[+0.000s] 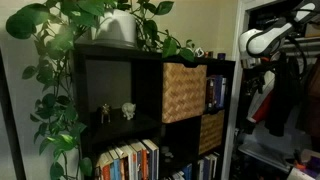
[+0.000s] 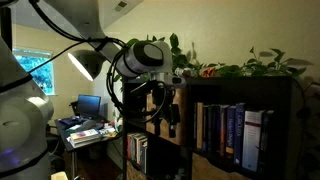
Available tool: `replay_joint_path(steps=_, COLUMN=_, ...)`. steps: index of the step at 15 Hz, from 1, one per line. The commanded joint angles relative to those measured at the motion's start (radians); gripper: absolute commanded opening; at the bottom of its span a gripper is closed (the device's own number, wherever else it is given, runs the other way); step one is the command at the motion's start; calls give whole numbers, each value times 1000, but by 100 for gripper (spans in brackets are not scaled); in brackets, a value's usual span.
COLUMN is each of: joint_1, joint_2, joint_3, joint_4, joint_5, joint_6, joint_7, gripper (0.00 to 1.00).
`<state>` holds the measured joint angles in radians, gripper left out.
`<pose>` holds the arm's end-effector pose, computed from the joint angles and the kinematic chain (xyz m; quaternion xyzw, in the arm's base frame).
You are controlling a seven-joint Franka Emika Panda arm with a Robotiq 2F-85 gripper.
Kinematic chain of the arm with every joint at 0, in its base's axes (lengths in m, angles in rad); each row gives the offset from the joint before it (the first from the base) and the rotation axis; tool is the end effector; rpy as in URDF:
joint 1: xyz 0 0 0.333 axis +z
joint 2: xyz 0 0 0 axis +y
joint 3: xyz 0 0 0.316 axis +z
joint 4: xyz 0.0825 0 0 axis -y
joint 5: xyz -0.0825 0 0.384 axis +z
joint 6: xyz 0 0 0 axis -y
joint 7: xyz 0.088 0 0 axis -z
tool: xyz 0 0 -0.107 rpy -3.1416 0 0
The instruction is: Open the top drawer, put the objects on top of the cabinet in the drawer, then close it
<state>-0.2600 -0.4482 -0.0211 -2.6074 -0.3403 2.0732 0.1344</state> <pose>0.3631 -0.1225 0.3971 0.9824 -0.1161 -0.0520 0.1369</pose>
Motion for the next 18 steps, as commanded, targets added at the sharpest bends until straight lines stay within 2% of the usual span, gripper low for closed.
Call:
replay_joint_path(steps=1, joint_1=22, joint_2=0, joint_3=-20, joint_4=2, joint_5=-9, joint_6=-5, joint_7=8, gripper=100)
replay_joint_path(steps=7, joint_1=32, joint_2=2, joint_3=-28, joint_4=4, joint_5=17, joint_6=-3, joint_7=-6, gripper=100)
replay_joint_path(steps=13, joint_1=126, joint_2=-4, joint_3=-16, joint_4=25, joint_5=153, joint_6=17, joint_7=-61, gripper=100)
replay_joint_path(steps=18, joint_1=203, joint_2=-11, joint_3=-13, joint_4=67, joint_5=217, joint_6=49, joint_7=-155, gripper=100)
